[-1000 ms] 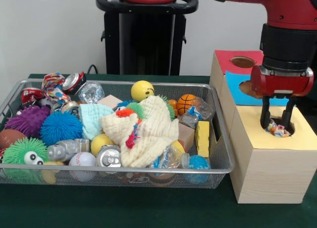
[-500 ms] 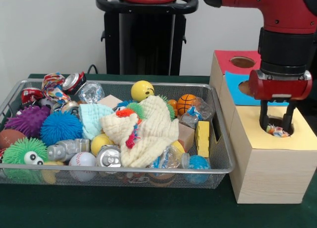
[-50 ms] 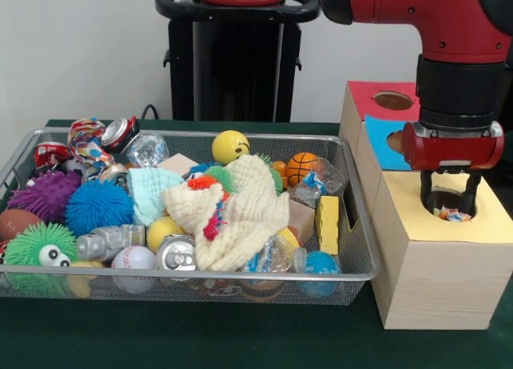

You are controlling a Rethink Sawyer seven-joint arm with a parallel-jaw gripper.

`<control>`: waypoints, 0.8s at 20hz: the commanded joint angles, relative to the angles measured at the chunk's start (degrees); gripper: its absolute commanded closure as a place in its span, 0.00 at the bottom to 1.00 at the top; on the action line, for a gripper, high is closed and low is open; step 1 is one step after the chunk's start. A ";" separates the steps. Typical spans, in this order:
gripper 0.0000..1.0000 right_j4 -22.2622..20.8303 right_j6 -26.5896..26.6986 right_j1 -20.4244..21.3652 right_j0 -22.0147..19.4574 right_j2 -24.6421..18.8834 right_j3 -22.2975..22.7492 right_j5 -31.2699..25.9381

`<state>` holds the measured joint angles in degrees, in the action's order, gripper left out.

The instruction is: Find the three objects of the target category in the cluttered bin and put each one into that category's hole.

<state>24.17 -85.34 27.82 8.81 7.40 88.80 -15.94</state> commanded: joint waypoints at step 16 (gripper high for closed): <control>0.00 -0.65 -13.45 -2.20 3.21 4.30 -2.62 -13.92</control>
<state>24.00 -85.34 27.55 12.08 11.94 86.32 -20.29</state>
